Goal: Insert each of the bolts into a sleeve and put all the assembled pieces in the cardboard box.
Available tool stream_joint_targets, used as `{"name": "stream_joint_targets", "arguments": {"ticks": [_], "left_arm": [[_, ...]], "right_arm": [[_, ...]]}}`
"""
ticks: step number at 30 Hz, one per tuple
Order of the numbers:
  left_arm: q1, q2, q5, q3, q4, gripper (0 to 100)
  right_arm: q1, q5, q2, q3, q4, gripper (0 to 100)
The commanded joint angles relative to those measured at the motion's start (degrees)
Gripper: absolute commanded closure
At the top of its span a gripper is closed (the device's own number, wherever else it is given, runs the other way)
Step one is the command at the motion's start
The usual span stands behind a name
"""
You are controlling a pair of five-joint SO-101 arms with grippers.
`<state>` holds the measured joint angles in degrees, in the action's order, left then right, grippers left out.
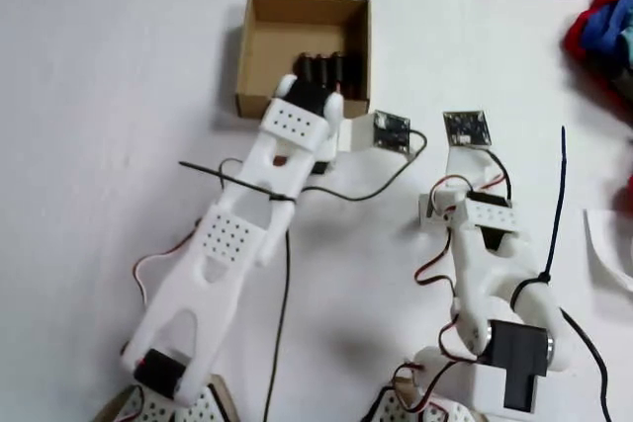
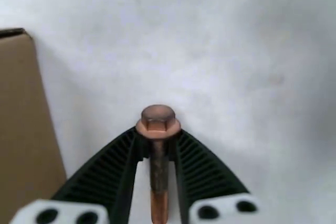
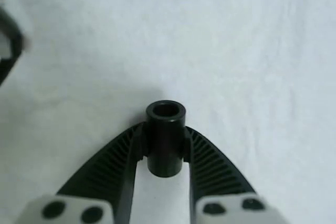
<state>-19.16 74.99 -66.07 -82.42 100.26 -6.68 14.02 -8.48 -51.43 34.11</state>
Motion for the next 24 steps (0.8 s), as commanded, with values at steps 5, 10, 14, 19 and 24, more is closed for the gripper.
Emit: {"name": "stream_joint_targets", "arguments": {"ticks": [5,10,14,19,24], "left_arm": [[-2.37,-4.66,4.31,-0.4,1.49,98],[-5.8,-12.75,22.33,-0.4,1.23,98],[-6.33,-19.96,31.82,-0.4,1.32,98],[-4.04,-26.9,39.21,-0.4,1.58,98],[-0.09,-30.68,49.49,0.13,1.93,98]], "right_arm": [[-0.48,-0.35,-2.24,0.62,-0.75,97.7],[-0.48,-0.35,-2.24,0.62,-0.75,97.7],[-0.57,-0.35,-2.24,0.62,-0.75,97.7],[-2.07,-1.14,-3.74,-0.79,-0.75,97.7],[-6.11,-8.7,-10.42,-6.24,-4.09,97.7]]}}
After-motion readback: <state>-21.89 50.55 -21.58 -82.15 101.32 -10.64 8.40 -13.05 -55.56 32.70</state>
